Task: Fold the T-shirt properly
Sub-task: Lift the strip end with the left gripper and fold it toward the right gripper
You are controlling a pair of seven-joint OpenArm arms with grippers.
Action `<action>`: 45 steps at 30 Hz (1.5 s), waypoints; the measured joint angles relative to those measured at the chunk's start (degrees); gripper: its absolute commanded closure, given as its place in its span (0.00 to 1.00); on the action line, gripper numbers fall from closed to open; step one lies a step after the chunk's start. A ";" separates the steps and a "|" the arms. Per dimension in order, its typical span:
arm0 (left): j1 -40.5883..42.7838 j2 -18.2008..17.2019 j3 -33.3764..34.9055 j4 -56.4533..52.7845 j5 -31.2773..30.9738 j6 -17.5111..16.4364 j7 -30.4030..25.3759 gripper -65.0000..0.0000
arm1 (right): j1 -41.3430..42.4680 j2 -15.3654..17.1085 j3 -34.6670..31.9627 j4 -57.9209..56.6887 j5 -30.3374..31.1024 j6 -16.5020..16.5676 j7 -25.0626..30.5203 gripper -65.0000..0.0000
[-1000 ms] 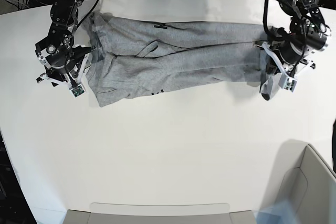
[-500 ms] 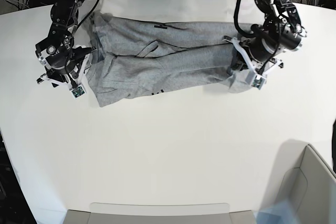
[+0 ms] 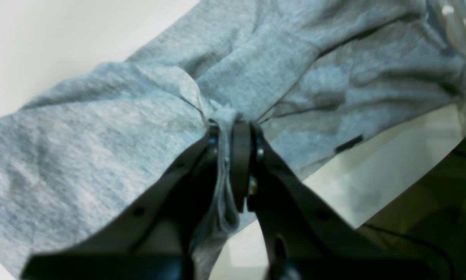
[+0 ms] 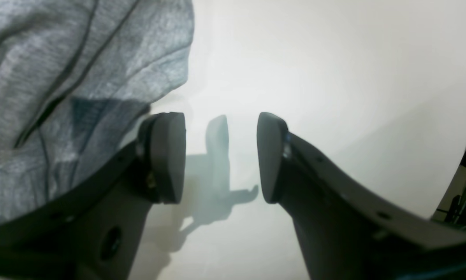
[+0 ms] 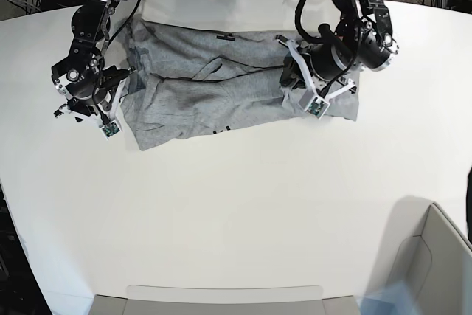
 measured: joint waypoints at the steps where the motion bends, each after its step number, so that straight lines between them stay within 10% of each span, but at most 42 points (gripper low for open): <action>1: -0.33 -0.02 0.02 0.00 0.02 0.00 0.04 1.00 | 0.02 0.09 0.00 0.00 0.00 0.00 0.00 0.55; 7: -4.72 0.26 -8.41 0.02 -2.12 0.02 0.02 1.00 | 0.85 0.13 0.00 0.00 -0.02 0.00 0.02 0.55; 16: -4.85 -4.68 -16.26 0.02 -29.59 0.00 -0.11 1.00 | 0.79 0.11 0.00 0.00 0.00 0.00 0.00 0.55; 28: -1.73 -4.96 -5.84 -2.16 -28.06 11.69 0.02 1.00 | 0.96 -0.04 0.00 -0.02 0.17 0.00 0.20 0.55; 31: -1.73 -6.47 -2.34 -2.14 -23.85 11.87 -0.20 1.00 | 0.76 -0.02 0.02 -0.02 -0.07 0.00 0.11 0.55; 38: -1.70 -8.63 9.03 -1.79 -21.29 12.04 -0.02 0.61 | 0.63 -0.02 0.00 -0.02 -0.02 0.00 0.02 0.55; 45: -1.68 -8.46 15.74 -0.72 -23.58 11.65 0.02 0.72 | 0.66 -0.02 0.00 -0.02 -0.02 0.00 0.02 0.55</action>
